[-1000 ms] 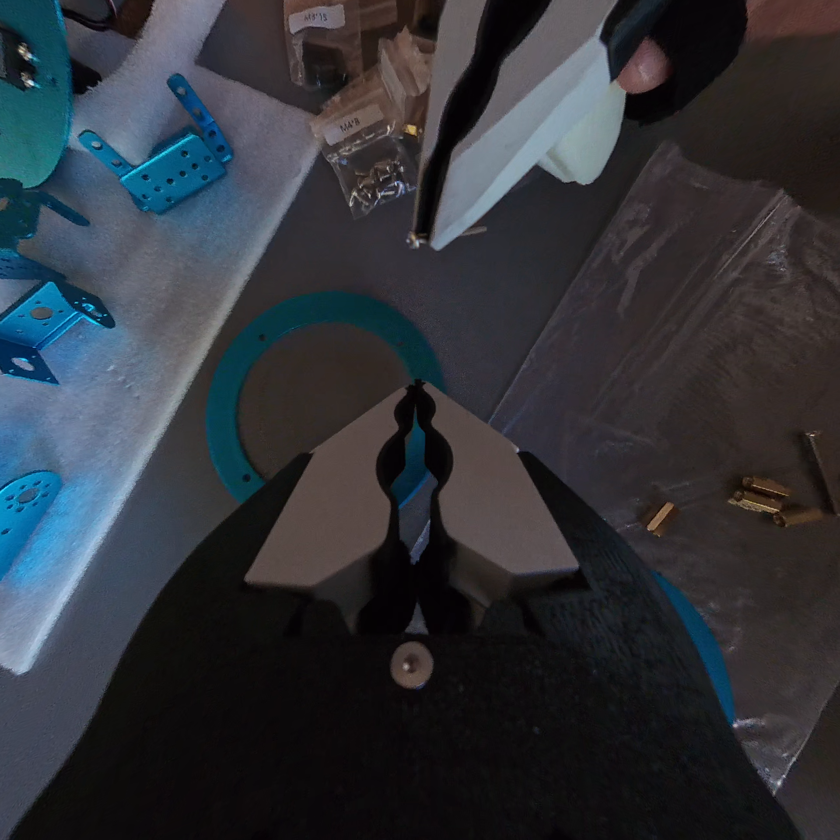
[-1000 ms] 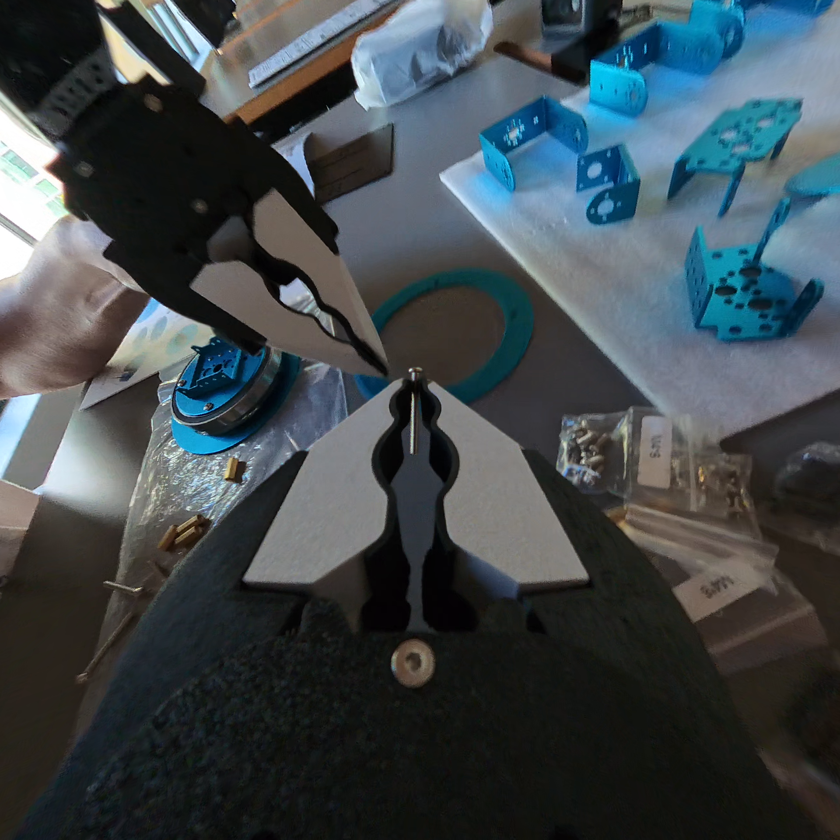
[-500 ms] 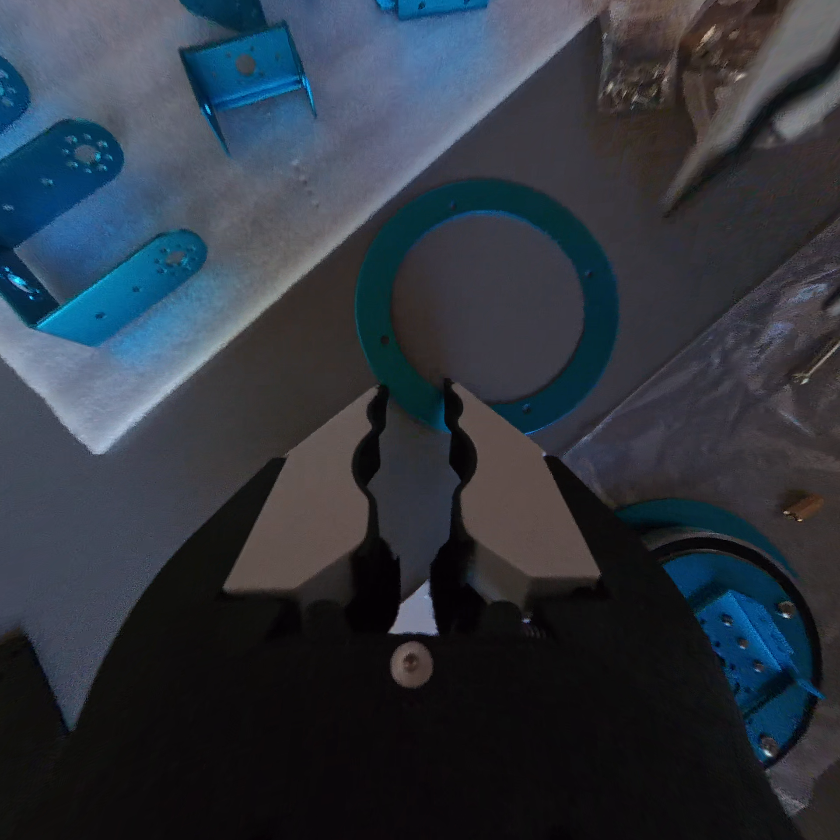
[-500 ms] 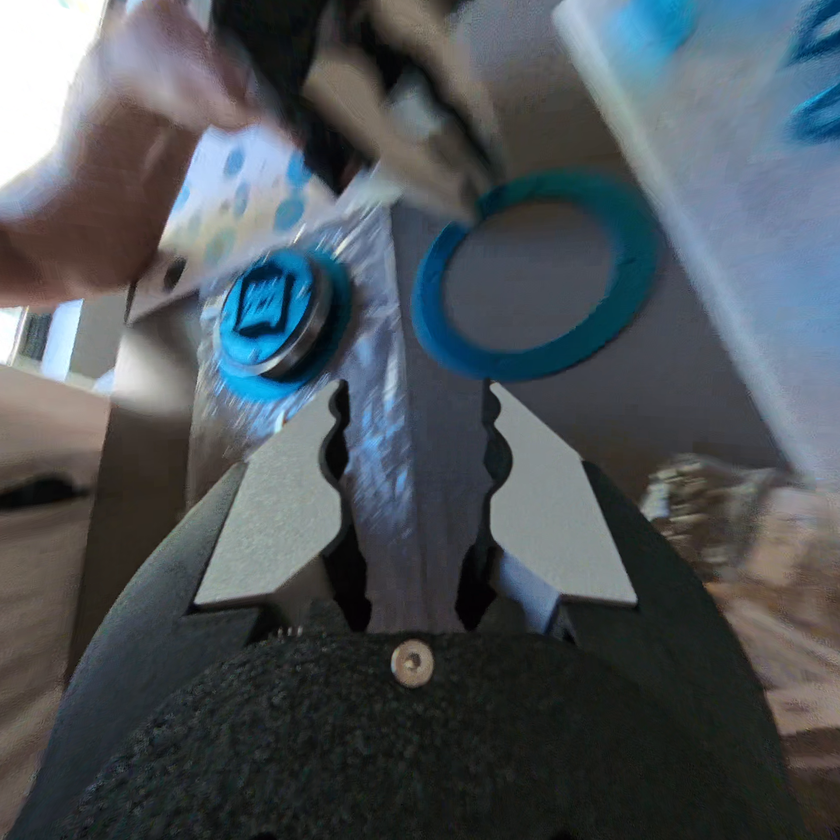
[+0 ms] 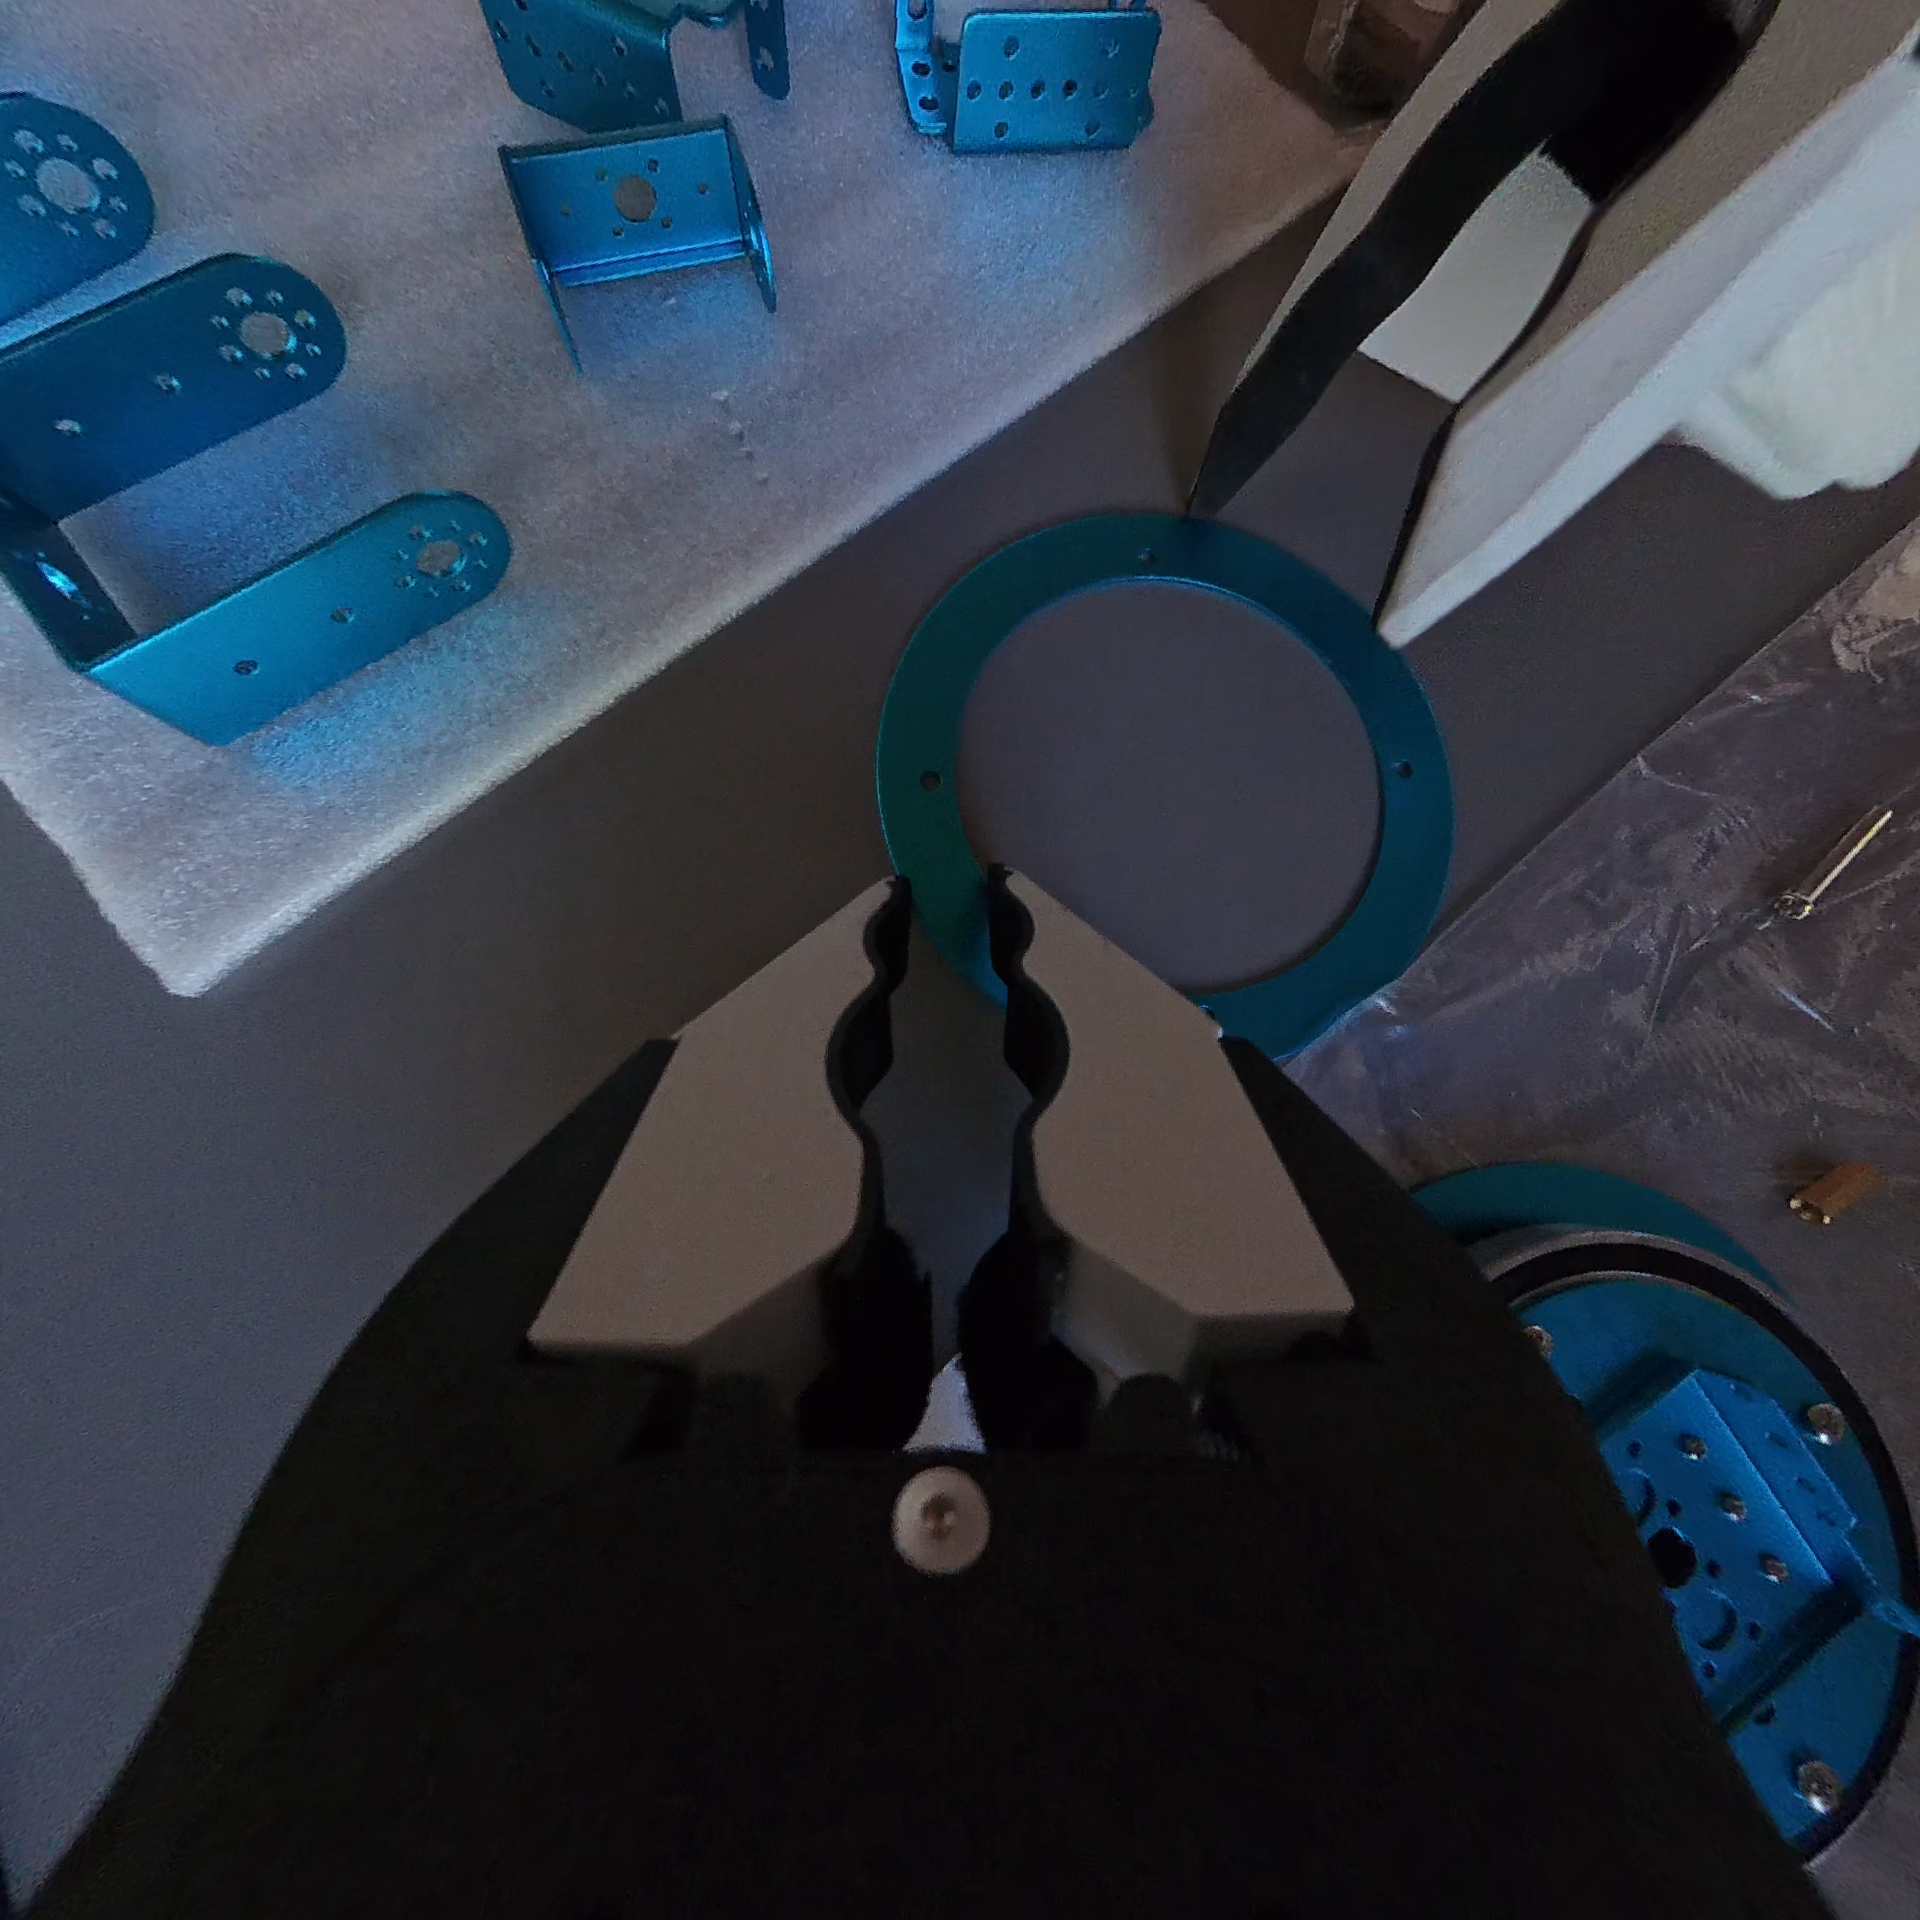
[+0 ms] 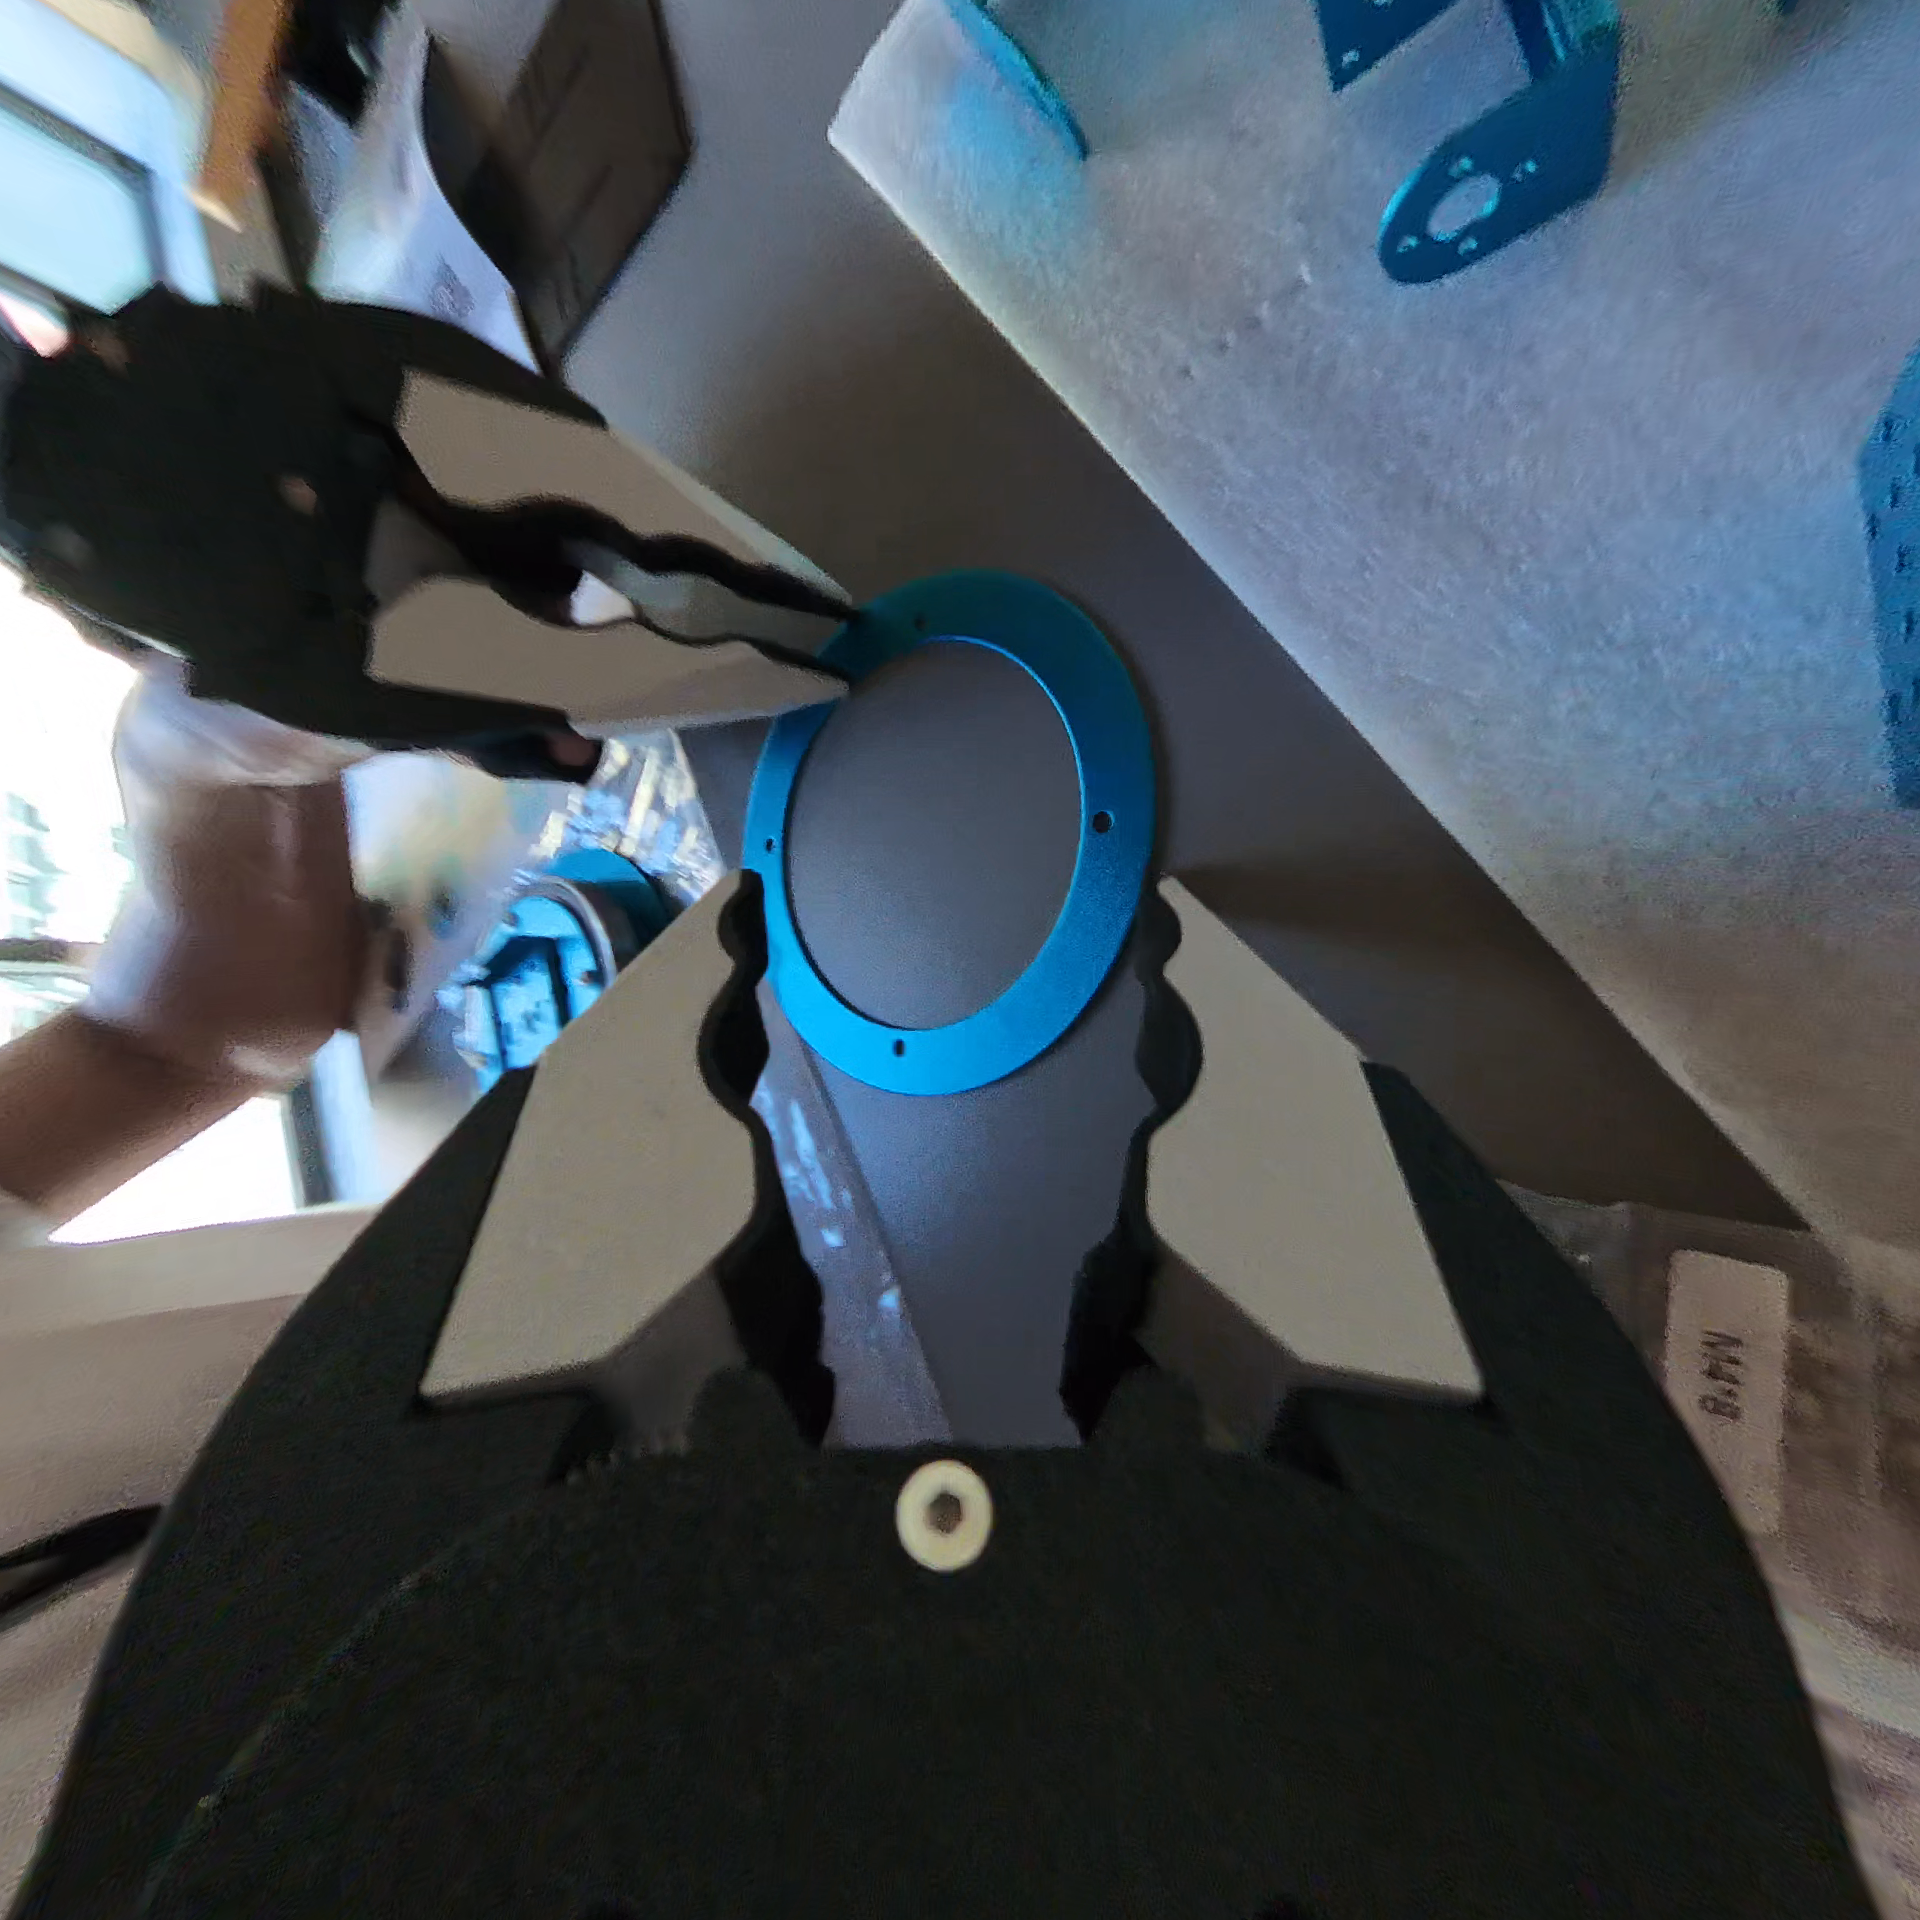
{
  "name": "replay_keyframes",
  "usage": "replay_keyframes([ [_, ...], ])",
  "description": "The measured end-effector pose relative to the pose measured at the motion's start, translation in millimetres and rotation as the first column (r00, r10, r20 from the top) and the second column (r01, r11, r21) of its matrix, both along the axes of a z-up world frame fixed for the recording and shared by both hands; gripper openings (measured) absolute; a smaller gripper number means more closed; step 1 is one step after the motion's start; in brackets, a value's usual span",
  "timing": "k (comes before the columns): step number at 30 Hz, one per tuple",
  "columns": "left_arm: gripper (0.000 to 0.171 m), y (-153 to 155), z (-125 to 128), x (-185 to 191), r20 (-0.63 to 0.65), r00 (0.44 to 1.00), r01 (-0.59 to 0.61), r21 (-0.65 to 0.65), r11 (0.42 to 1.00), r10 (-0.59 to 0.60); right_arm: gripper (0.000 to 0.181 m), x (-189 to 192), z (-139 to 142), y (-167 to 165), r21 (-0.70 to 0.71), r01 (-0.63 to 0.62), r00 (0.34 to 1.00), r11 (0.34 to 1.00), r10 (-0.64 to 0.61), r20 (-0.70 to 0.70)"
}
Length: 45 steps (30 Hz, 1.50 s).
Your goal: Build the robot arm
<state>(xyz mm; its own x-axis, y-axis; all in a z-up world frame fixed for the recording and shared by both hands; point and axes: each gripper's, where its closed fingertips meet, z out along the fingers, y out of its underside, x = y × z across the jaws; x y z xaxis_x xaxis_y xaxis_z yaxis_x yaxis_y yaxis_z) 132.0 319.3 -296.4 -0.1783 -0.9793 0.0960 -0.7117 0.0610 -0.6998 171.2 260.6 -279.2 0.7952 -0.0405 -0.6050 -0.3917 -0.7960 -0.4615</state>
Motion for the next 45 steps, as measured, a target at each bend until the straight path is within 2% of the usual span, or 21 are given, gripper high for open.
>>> replay_keyframes([
  [2,0.015,1.1,0.1,-0.2,0.008,1.000,-0.005,-0.012,1.000,0.005,0.072,0.2,4.4,1.3,0.003,0.039,0.993,0.999,-0.038,-0.115],
  [7,0.017,9.6,0.3,-2.4,0.017,1.000,-0.026,0.003,1.000,0.026,0.063,-14.1,18.7,-2.1,0.050,0.021,0.961,0.999,-0.007,-0.276],
  [11,0.024,10.4,1.1,-2.0,0.024,0.999,-0.021,-0.024,0.999,0.022,0.047,-25.1,54.6,2.7,0.174,0.043,0.874,0.984,0.047,-0.483],
  [14,0.027,9.5,1.1,-0.2,0.034,0.999,-0.018,-0.016,1.000,0.019,0.047,-32.7,67.9,11.4,0.223,0.046,0.845,0.974,0.081,-0.529],
  [16,0.026,11.1,0.7,0.9,0.036,0.999,-0.029,0.006,1.000,0.028,0.036,-41.5,73.4,20.0,0.245,0.030,0.833,0.969,0.111,-0.543],
  [17,0.023,13.6,0.5,1.7,0.037,0.998,-0.045,0.013,0.999,0.045,0.028,-43.2,72.1,25.2,0.239,0.030,0.840,0.971,0.105,-0.533],
  [18,0.014,16.4,0.1,2.4,0.040,0.997,-0.063,0.017,0.998,0.062,0.029,-43.3,63.9,29.9,0.205,0.026,0.866,0.978,0.080,-0.494],
  [19,0.013,16.8,0.0,2.9,0.044,0.997,-0.065,0.013,0.998,0.064,0.039,-43.2,52.4,33.3,0.158,0.016,0.899,0.987,0.055,-0.434],
  [20,0.013,17.8,0.0,3.1,0.044,0.997,-0.070,0.019,0.997,0.069,0.020,-45.0,50.1,34.6,0.156,-0.008,0.915,0.988,0.070,-0.398],
  [23,0.013,24.5,2.2,3.4,0.056,0.994,-0.097,0.074,0.993,0.093,0.010,-43.8,47.4,35.5,0.120,-0.036,0.954,0.992,0.070,-0.292],
  [26,0.016,25.6,28.8,4.4,0.154,0.985,-0.085,0.026,0.996,0.080,0.000,-32.5,50.0,28.8,0.131,-0.092,0.994,0.987,0.100,-0.055],
  [28,0.027,23.4,56.9,0.8,0.237,0.970,-0.039,-0.096,0.995,0.061,0.000,-26.2,75.7,26.3,0.228,-0.099,0.995,0.969,0.103,-0.004],
  [29,0.035,19.8,70.7,-2.8,0.271,0.962,0.005,-0.176,0.984,0.044,0.000,-24.1,88.6,23.5,0.265,-0.098,0.995,0.959,0.103,-0.005],
  [32,0.043,3.9,113.0,-17.1,0.400,0.916,0.173,-0.362,0.916,-0.015,0.000,-17.5,128.6,13.9,0.400,-0.065,0.996,0.914,0.085,-0.033],
  [35,0.043,-21.1,151.1,-33.5,0.520,0.854,0.323,-0.501,0.803,-0.019,0.000,-26.0,172.1,-0.4,0.559,-0.003,0.970,0.829,0.138,-0.199],
  [37,0.032,-42.2,169.1,-46.7,0.578,0.815,0.407,-0.529,0.744,-0.035,0.000,-26.2,183.6,-8.0,0.611,0.052,0.958,0.790,0.133,-0.253],
  [40,0.004,-61.0,183.9,-56.3,0.617,0.787,0.414,-0.548,0.727,0.018,0.000,-33.7,189.1,-18.1,0.656,0.125,0.922,0.744,0.157,-0.353],
  [41,0.003,-62.7,188.4,-59.1,0.626,0.778,0.406,-0.568,0.716,0.055,0.000,-37.2,190.2,-21.7,0.671,0.148,0.908,0.726,0.170,-0.384],
  [43,0.000,-62.7,190.7,-64.3,0.596,0.791,0.376,-0.652,0.659,0.139,0.000,-44.6,185.3,-28.8,0.679,0.164,0.892,0.716,0.186,-0.411],
  [45,0.000,-65.3,187.9,-72.8,0.579,0.793,0.369,-0.703,0.608,0.188,0.000,-53.5,179.0,-35.2,0.696,0.148,0.908,0.703,0.182,-0.377],
])
